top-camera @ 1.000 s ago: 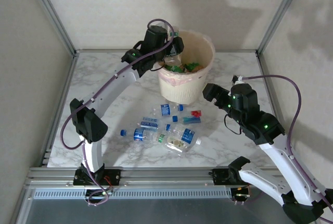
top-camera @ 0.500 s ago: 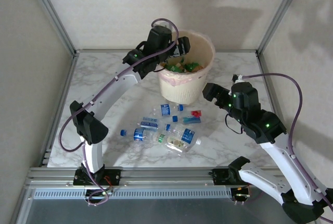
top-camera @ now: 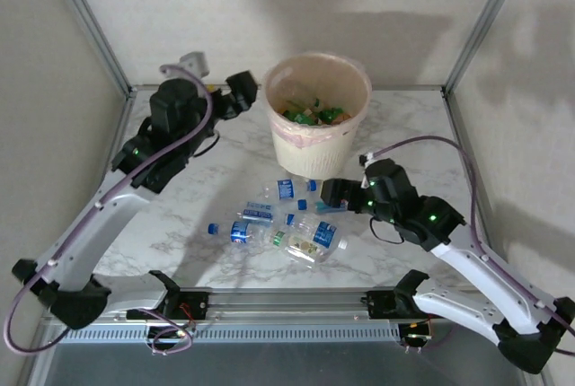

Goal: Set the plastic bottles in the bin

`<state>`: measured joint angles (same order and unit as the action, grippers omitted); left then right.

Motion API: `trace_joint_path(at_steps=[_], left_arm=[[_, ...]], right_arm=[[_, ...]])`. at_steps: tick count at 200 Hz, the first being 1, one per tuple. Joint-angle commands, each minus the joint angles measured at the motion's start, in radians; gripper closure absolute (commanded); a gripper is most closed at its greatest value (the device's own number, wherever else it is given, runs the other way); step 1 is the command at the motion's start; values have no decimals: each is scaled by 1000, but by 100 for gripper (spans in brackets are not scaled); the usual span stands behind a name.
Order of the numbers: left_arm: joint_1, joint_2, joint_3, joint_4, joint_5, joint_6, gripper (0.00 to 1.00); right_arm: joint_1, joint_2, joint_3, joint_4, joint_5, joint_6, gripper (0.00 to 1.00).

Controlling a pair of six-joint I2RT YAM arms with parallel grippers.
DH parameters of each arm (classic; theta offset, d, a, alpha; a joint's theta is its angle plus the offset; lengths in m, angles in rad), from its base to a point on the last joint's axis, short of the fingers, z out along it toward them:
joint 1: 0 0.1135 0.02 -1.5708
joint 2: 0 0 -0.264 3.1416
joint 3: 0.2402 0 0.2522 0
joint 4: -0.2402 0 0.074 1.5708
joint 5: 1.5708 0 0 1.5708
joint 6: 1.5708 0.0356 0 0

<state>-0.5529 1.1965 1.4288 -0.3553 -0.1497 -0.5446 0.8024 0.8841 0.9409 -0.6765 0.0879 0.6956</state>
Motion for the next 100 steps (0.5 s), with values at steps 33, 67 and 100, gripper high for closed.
trace_joint_path(at_steps=[33, 67, 100], left_arm=[[92, -194, -399, 27, 110, -174, 5], [122, -226, -485, 41, 111, -212, 6], [169, -220, -531, 74, 154, -245, 7]], right_arm=[[156, 150, -68, 60, 77, 21, 2], [359, 275, -56, 112, 114, 4, 5], [448, 432, -20, 98, 143, -18, 6]])
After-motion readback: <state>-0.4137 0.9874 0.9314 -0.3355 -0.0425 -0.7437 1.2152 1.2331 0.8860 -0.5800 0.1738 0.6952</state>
